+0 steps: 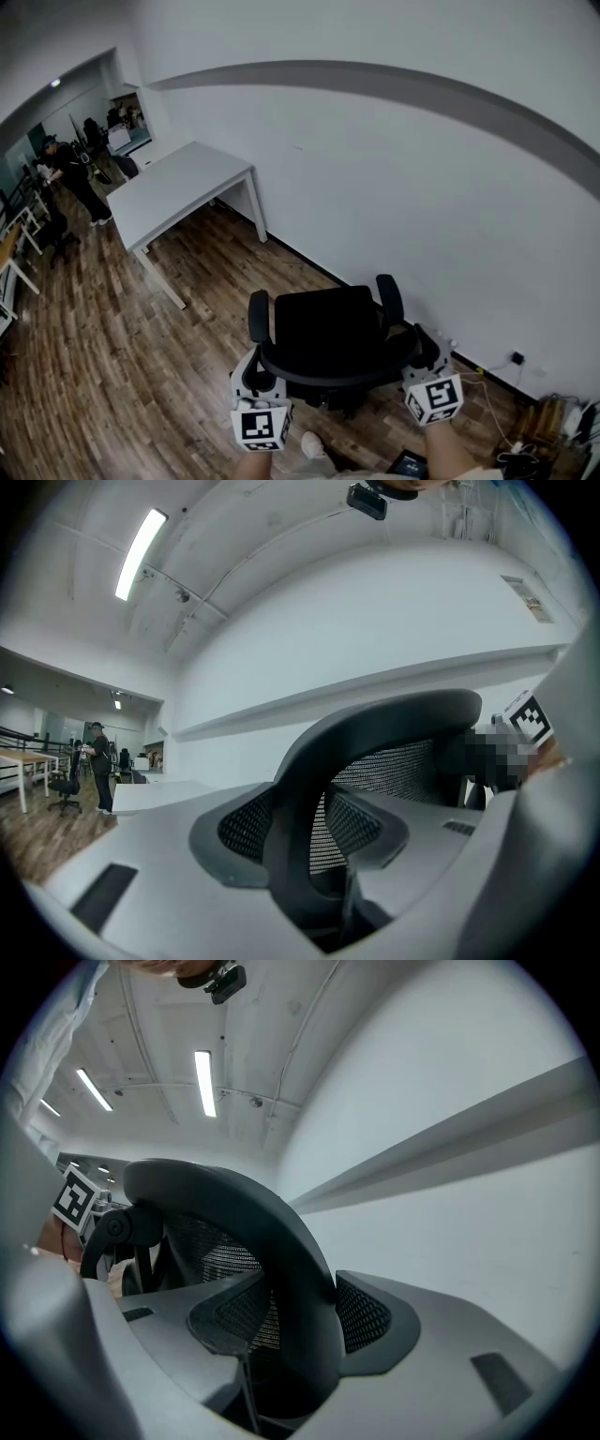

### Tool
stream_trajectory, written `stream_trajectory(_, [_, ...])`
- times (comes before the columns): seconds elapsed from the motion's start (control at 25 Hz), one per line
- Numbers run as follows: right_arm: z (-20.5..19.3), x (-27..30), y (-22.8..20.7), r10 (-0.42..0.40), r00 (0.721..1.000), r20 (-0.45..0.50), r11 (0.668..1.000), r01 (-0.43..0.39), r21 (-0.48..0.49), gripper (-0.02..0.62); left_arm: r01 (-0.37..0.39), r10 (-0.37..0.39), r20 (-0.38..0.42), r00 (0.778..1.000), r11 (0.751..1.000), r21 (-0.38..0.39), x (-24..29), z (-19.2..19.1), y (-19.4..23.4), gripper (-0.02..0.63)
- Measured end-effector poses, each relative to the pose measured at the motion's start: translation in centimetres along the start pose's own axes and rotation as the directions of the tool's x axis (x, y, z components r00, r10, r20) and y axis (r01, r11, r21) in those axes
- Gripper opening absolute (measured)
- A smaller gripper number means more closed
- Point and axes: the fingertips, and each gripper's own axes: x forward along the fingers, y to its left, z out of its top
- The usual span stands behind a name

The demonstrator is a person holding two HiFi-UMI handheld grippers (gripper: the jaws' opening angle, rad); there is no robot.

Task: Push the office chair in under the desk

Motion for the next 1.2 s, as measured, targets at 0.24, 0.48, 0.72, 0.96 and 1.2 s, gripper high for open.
stream_trajectory(0.24, [-0.1,3.4,0.1,0.007,1.0,-0.012,1.0,-0.007,0.005,0.225,-0.011,0.011,-0.003,1.0,1.0,-0.001,2.1,-0.2,1.9,0.167])
stream_trajectory(0.48, [-0.2,7.0,0.2,0.007,1.0,-0.01,1.0,-0.007,-0.001,0.225,-0.014,0.014,0.001,1.0,1.0,-0.006,4.5,-0.3,4.0,0.167])
stream_trajectory(0.72, [0.2,9.9,0.6,0.013,1.0,0.003,1.0,-0.013,-0.013,0.225,-0.024,0.024,0.01,1.0,1.0,-0.016,6.1,-0.2,6.1,0.167])
stream_trajectory(0.96, [0.3,13.4,0.3,0.047,0.999,0.01,0.999,-0.047,-0.008,0.224,-0.053,0.053,0.007,0.999,0.998,-0.022,8.6,-0.3,7.6,0.166])
stream_trajectory(1.2, [-0.1,16.5,-0.3,0.098,0.995,0.0,0.995,-0.098,0.005,0.224,-0.11,0.109,-0.019,0.994,0.994,-0.025,10.4,-0.7,8.6,0.167])
